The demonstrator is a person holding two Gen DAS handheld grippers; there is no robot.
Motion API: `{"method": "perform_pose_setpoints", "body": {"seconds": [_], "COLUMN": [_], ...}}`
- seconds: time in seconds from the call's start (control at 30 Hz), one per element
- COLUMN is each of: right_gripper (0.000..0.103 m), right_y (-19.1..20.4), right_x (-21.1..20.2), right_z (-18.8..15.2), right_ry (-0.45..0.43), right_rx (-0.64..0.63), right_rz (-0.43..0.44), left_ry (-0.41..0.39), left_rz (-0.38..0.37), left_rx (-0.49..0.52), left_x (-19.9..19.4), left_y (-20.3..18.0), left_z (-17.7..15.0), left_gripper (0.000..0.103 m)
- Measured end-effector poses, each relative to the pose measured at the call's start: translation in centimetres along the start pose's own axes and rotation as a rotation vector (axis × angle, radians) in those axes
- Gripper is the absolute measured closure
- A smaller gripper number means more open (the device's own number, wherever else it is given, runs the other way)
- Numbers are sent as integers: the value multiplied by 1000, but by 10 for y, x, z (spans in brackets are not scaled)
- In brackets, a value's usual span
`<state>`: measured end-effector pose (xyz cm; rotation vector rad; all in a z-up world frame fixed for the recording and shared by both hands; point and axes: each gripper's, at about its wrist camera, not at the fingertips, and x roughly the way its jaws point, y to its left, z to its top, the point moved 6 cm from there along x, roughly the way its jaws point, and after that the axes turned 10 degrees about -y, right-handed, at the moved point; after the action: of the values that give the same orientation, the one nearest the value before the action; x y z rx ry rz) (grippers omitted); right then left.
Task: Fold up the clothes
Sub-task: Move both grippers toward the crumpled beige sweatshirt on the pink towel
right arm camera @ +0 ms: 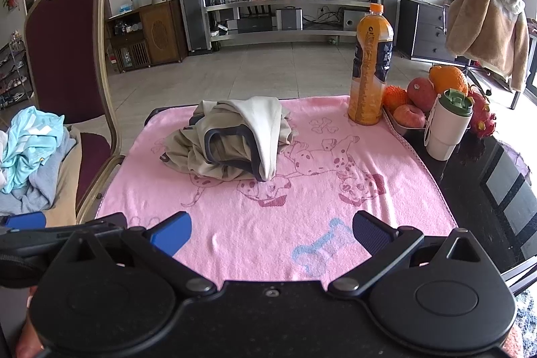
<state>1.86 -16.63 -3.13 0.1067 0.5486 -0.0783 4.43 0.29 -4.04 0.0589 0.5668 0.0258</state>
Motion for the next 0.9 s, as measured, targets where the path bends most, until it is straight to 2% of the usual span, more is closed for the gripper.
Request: {"method": "perform_pose_setpoints", "body": {"seconds": [0.9], "right_gripper": [0], "right_y": [-2], "right_x": [5], "right_z": [-4], "right_ry": [18], "right_rx": [10], "right_rz": [-2], "left_ry": [12], "left_rz": [1], "left_rx": [1], "left_x": [6], "left_y": [1], "left_z": [-4], "left_gripper": [2]}}
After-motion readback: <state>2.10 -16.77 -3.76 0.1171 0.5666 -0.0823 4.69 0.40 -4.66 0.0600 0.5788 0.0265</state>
